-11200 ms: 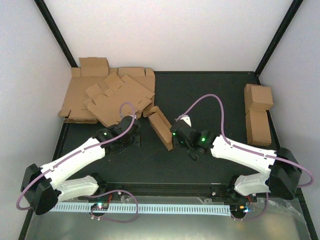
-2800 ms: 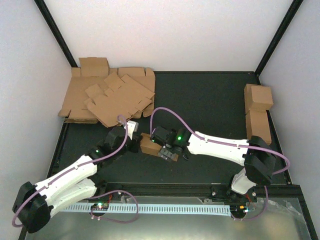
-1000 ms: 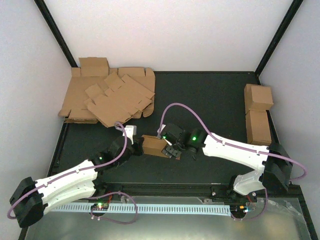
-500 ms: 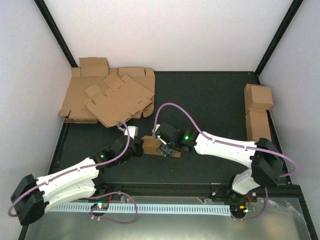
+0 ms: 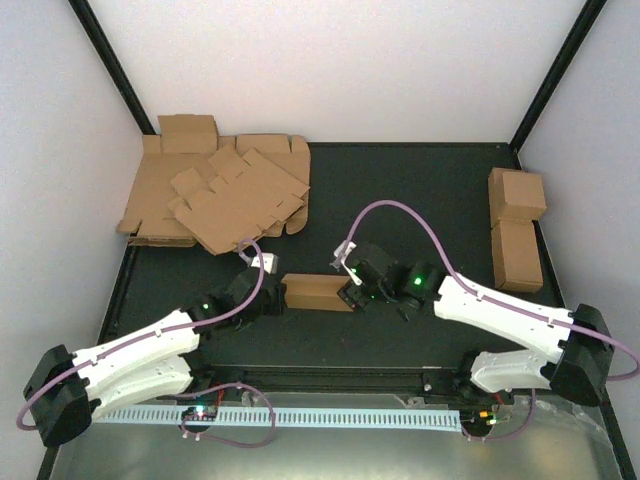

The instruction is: Fold the paper box

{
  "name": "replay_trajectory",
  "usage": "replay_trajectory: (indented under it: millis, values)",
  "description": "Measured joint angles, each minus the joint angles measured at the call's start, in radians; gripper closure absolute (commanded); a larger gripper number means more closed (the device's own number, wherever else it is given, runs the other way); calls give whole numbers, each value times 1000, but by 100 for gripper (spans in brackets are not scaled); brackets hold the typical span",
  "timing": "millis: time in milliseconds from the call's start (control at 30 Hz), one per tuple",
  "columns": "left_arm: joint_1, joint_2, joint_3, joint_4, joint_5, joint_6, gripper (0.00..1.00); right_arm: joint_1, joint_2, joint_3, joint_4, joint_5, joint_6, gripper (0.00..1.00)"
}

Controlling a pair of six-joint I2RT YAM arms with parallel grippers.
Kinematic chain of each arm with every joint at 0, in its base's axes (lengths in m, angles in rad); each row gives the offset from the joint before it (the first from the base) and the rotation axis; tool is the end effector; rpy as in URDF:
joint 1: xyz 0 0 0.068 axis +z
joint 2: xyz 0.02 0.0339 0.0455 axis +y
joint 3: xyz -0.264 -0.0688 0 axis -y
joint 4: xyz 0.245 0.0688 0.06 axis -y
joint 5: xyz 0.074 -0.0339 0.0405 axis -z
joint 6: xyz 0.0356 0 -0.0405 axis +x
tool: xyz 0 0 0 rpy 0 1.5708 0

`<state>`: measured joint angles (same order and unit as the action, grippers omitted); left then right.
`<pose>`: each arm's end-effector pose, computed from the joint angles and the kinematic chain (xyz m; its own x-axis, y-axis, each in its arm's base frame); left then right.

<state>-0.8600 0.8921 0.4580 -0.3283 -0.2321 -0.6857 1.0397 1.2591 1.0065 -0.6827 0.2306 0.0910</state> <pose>0.1239 -0.1313 0.1953 -0.7471 -0.0768 -0.6603 0.2015 0.9204 -0.3350 0.1366 0.2164 0.2742 -0.4760 -0.6356 -0.6078 -0.7305 0.6706 -0.1292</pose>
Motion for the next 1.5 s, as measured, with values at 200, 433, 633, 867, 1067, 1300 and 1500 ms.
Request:
replay_trajectory:
  millis: [200,433,633,867,1067,1300,1500]
  values:
    - [0,-2,0,-7,10,5,55,-32,-41,-109,-8,4,44,34]
    - [0,-6,6,6,33,18,43,-81,-160,-204,50,-5,87,48]
    - [0,-8,9,44,35,22,55,-98,-136,-207,82,-4,96,58]
    - [0,19,9,48,19,27,63,-98,-108,-214,130,-4,90,64]
    - [0,48,9,50,5,39,67,-98,-101,-241,175,-2,82,51]
    - [0,84,33,47,-11,58,74,-98,-236,-383,266,-23,65,49]
    - [0,91,64,37,-26,71,76,-98,-340,-449,354,-29,48,51]
